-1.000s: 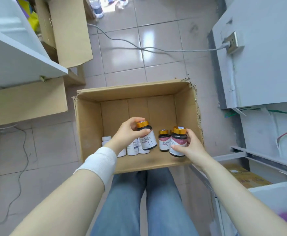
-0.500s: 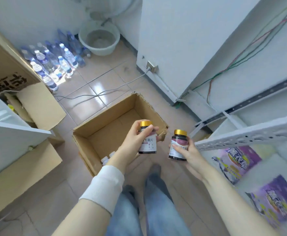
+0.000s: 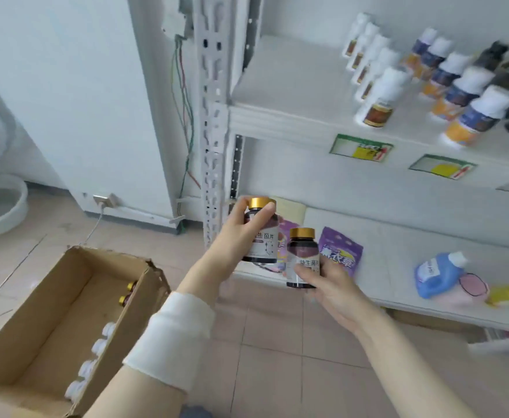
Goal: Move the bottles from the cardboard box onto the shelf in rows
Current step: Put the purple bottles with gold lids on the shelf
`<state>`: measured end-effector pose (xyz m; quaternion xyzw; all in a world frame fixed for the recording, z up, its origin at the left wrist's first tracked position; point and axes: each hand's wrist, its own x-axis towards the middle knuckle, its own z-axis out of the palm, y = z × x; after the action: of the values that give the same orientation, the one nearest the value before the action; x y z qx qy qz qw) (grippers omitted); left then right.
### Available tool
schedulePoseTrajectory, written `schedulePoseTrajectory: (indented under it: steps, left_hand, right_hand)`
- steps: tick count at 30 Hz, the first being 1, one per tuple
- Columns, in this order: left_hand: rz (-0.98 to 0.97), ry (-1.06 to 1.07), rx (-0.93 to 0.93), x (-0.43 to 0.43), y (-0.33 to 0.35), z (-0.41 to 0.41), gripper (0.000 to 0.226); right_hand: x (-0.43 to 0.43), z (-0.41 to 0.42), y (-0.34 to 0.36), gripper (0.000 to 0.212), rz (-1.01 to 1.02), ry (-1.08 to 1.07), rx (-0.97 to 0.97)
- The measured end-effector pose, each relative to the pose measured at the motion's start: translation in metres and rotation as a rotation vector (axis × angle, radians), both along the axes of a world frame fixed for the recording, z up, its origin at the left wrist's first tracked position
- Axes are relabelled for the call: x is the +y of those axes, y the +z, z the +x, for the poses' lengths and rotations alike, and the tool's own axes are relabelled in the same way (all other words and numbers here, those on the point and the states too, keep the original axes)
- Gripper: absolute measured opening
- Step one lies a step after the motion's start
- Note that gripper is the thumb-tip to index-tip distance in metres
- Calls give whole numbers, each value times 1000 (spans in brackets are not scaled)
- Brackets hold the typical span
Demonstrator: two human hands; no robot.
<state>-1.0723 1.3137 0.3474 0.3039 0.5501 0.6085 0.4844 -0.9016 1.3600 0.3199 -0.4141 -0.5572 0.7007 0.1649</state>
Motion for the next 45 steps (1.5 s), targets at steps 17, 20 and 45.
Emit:
schedulePoseTrajectory:
  steps: [17, 20, 45]
  left_hand:
    - [281, -468, 115, 174, 165, 418, 15]
    - [301, -502, 128, 214, 181, 465, 19]
    - [372, -607, 426, 593, 266, 750, 32]
  right_hand:
    - [95, 421, 122, 90, 245, -581, 191]
    - [133, 466, 139, 88, 306, -627, 189]
    - [505, 770, 268, 48, 581, -454, 20]
